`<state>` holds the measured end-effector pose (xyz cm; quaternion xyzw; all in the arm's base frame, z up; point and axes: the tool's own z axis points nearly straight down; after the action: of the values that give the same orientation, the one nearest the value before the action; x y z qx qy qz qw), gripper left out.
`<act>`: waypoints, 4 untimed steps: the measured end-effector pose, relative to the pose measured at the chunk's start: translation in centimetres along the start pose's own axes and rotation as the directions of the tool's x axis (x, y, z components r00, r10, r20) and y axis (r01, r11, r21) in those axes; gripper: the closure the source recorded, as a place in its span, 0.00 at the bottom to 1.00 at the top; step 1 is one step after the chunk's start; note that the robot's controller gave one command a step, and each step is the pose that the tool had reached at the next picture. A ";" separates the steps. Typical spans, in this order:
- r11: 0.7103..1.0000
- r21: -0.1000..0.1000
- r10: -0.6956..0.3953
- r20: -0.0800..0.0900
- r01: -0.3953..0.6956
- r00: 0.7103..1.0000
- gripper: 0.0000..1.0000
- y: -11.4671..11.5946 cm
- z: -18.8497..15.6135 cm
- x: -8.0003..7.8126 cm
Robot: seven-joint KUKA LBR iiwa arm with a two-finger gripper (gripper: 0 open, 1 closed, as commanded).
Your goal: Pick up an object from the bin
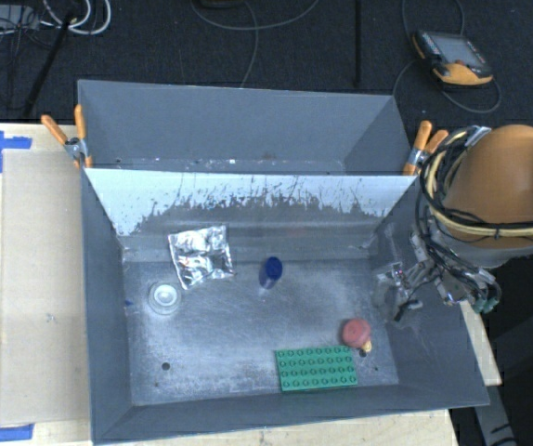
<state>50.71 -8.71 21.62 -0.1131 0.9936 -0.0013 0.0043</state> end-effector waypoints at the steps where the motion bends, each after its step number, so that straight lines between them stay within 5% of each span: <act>1: 1.000 -0.004 0.001 -0.007 -0.001 1.000 0.00 0.1 0.4 0.1; 2: 0.953 -0.011 -0.303 -0.012 0.302 0.953 0.00 1.0 14.8 0.5; 3: 0.817 0.004 -0.577 0.006 0.577 0.817 0.00 5.1 13.9 1.9; 4: 0.804 -0.004 -0.595 0.000 0.595 0.804 0.00 7.9 14.5 0.5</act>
Offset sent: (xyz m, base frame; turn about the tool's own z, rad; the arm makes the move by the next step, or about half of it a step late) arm 0.0000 0.0000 0.0000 0.0000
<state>48.59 -1.19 7.05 -0.4188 0.9081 -0.0008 0.0030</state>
